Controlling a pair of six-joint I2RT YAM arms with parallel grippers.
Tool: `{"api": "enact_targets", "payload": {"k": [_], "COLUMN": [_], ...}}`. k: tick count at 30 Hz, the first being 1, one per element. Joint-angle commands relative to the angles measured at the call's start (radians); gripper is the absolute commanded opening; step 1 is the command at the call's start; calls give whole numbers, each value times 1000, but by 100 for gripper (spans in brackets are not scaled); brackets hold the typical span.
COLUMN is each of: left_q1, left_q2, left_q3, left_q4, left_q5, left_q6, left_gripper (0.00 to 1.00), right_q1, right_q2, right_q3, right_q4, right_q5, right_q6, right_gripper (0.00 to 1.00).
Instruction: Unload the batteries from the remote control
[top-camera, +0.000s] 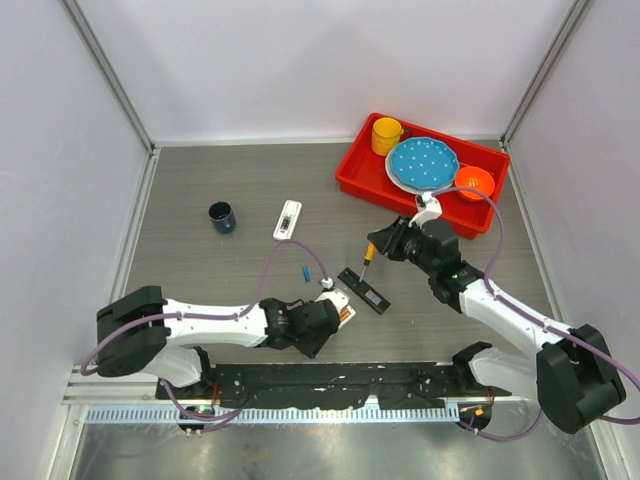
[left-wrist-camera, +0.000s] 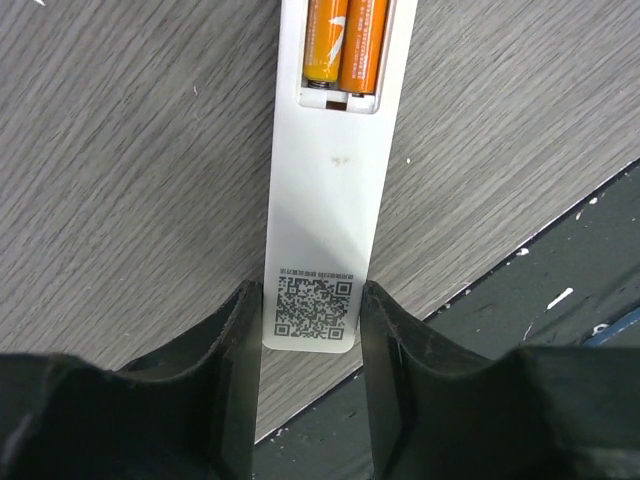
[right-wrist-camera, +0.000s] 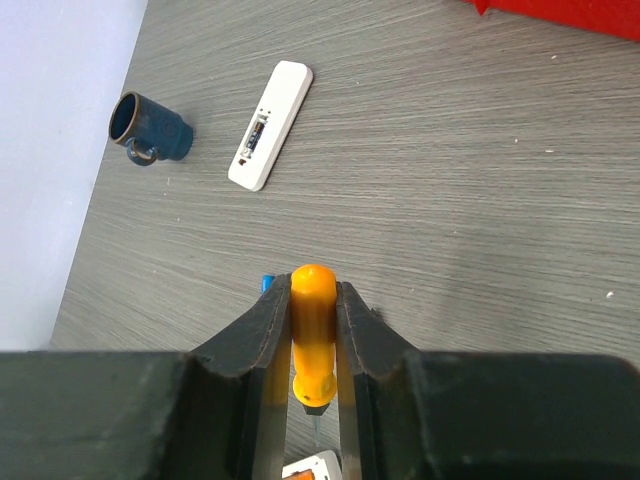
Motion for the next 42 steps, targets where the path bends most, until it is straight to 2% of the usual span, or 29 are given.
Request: {"api": "enact_targets", "payload": {"k": [1,3,6,13,20,34,42], "left_q1": [-5,-5,-3,14,84,101,101], "left_q2": [88,100,123,249,301,154,131], "left_q3": [35,52,107,250,294,150,110], "left_q4": [36,60,82,142,191,160,143], "left_q5": [-53,-61,-81,-44,43,76,100], "left_q6": [18,37,86,158,167,146,133], "left_gripper": [25,11,0,0,0,0,0], "right_q1": [-2,-2,-2,-2,-3,-5,-9], "right_q2": [-33,-34,-39,-43,-50,-45,-42], "right_q3": [1,4,1,-5,-19,-89,-117], "right_q4": [19,14,11,8,2,46,89], "right_q5": [13,13,15,15,25,70,91], "right_q6": [-19,-19,-18,-14,-19,-13,5], "right_gripper": [1,1,1,1,1,1,1]}}
